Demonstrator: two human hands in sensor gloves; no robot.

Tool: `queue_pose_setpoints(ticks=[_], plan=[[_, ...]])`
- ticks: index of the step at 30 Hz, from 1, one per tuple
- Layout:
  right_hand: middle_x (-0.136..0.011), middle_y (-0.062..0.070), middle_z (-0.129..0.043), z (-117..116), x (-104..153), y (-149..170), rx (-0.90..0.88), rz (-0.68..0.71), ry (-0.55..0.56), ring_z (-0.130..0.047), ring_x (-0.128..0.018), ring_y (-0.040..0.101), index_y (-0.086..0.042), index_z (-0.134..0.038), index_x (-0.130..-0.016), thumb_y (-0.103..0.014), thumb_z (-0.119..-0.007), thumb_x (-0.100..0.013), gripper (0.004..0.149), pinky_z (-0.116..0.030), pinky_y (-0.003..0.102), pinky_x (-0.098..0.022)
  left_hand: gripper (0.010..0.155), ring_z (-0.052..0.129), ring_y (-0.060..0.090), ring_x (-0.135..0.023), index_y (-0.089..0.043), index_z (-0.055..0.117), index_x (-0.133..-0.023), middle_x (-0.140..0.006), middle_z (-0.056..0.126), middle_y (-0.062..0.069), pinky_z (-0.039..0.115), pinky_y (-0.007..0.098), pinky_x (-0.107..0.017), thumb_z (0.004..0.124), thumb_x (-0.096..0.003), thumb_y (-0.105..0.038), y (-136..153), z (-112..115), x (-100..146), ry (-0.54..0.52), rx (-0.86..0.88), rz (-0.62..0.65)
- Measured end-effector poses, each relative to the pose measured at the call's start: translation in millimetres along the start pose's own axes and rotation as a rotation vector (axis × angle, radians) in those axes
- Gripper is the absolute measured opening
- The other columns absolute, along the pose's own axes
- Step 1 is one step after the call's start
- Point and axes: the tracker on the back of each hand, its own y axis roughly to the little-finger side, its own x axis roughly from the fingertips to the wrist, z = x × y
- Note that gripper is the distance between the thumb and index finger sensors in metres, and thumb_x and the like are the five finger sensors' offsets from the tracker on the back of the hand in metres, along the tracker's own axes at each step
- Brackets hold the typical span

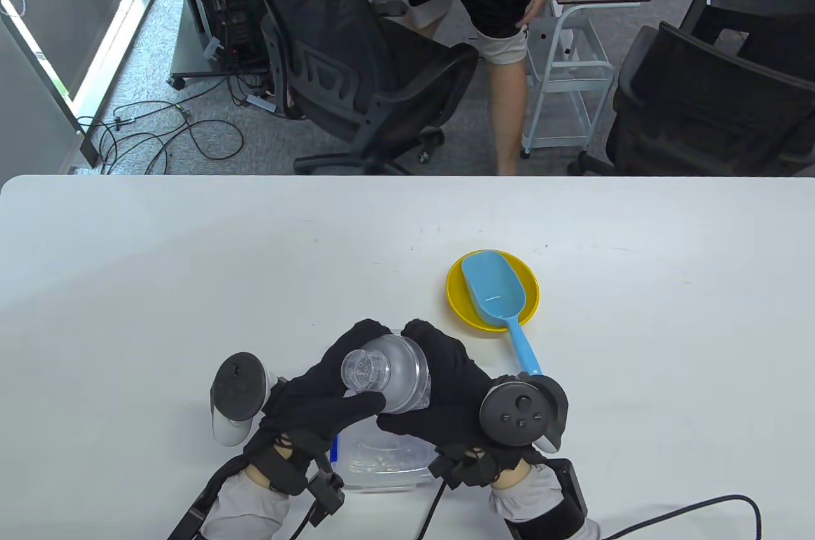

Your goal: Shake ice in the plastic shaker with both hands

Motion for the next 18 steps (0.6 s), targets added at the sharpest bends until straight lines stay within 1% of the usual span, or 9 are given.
queue_pose_setpoints(ticks=[3,4,5,6,8,12,14,15,18], plan=[[-0.110,0.021,-0.052,-1,-3,7,0.028,-0.006,-0.001,-0.066,-0.092,0.054,-0.014,-0.033,-0.108,-0.049,-0.104,-0.031,0.111,-0.070,0.076,-0.049,0.089,0.018,0.048,-0.109,-0.020,0.037,-0.123,-0.121,0.014,0.022,0.034,0.077,-0.075,0.083,-0.0574,-0.060,-6,-6,0,-0.021,-0.091,-0.025],[-0.111,0.021,-0.051,-3,-3,10,0.041,-0.013,0.001,-0.064,-0.093,0.054,-0.014,-0.032,-0.108,-0.047,-0.105,-0.031,0.111,-0.069,0.076,-0.050,0.087,0.022,0.043,-0.110,-0.021,0.037,-0.123,-0.121,0.018,0.017,0.033,0.075,-0.076,0.082,-0.0585,-0.058,-9,-6,1,-0.050,-0.166,-0.003],[-0.111,0.022,-0.050,-5,-4,15,0.067,-0.021,-0.013,-0.063,-0.094,0.054,-0.014,-0.031,-0.107,-0.044,-0.106,-0.031,0.111,-0.068,0.078,-0.052,0.085,0.035,0.040,-0.111,-0.029,0.032,-0.122,-0.121,0.033,0.013,0.039,0.073,-0.077,0.084,-0.0586,-0.052,-17,-7,2,-0.142,-0.306,0.050],[-0.111,0.021,-0.049,-6,-4,18,0.072,-0.026,-0.028,-0.063,-0.094,0.055,-0.015,-0.029,-0.108,-0.043,-0.106,-0.032,0.111,-0.066,0.079,-0.055,0.087,0.047,0.040,-0.109,-0.027,0.035,-0.122,-0.119,0.046,0.012,0.047,0.071,-0.076,0.087,-0.0557,-0.049,-19,-7,3,-0.185,-0.362,0.048],[-0.110,0.023,-0.051,-10,-4,20,0.082,-0.002,-0.020,-0.065,-0.094,0.055,-0.011,-0.030,-0.107,-0.041,-0.107,-0.031,0.112,-0.049,0.084,-0.060,0.086,0.058,0.041,-0.106,-0.027,0.037,-0.121,-0.116,0.057,0.013,0.055,0.070,-0.074,0.089,-0.0548,-0.048,-21,-6,3,-0.200,-0.428,0.018],[-0.109,0.023,-0.052,-6,-6,18,0.144,0.003,-0.015,-0.058,-0.100,0.053,-0.012,-0.027,-0.107,-0.039,-0.107,-0.031,0.114,-0.039,0.085,-0.062,0.083,0.068,0.043,-0.102,-0.035,0.038,-0.120,-0.112,0.071,0.013,0.059,0.072,-0.071,0.089,-0.0552,-0.047,-25,-10,6,-0.241,-0.502,-0.003],[-0.109,0.023,-0.052,7,-5,-6,0.201,0.111,0.068,-0.057,-0.100,0.052,-0.012,-0.027,-0.107,-0.037,-0.108,-0.031,0.114,-0.038,0.085,-0.063,0.074,0.067,0.044,-0.103,-0.038,0.044,-0.119,-0.113,0.070,0.015,0.059,0.072,-0.071,0.085,-0.0588,-0.049,-51,-7,13,-0.225,-0.527,0.101],[-0.109,0.022,-0.052,24,0,-37,0.260,0.237,0.176,-0.058,-0.100,0.051,-0.012,-0.027,-0.107,-0.040,-0.107,-0.031,0.114,-0.041,0.084,-0.064,0.067,0.064,0.043,-0.105,-0.038,0.050,-0.118,-0.115,0.066,0.014,0.056,0.072,-0.073,0.083,-0.0601,-0.049,-84,1,25,-0.260,-0.563,0.264],[-0.113,0.011,-0.044,41,21,-82,0.318,0.470,0.431,-0.046,-0.107,0.041,-0.024,-0.012,-0.104,-0.049,-0.100,-0.033,0.115,-0.039,0.076,-0.072,0.065,0.059,0.033,-0.111,-0.045,0.048,-0.116,-0.116,0.061,0.003,0.050,0.072,-0.080,0.077,-0.0587,-0.057,-136,28,60,-0.390,-0.812,0.658]])
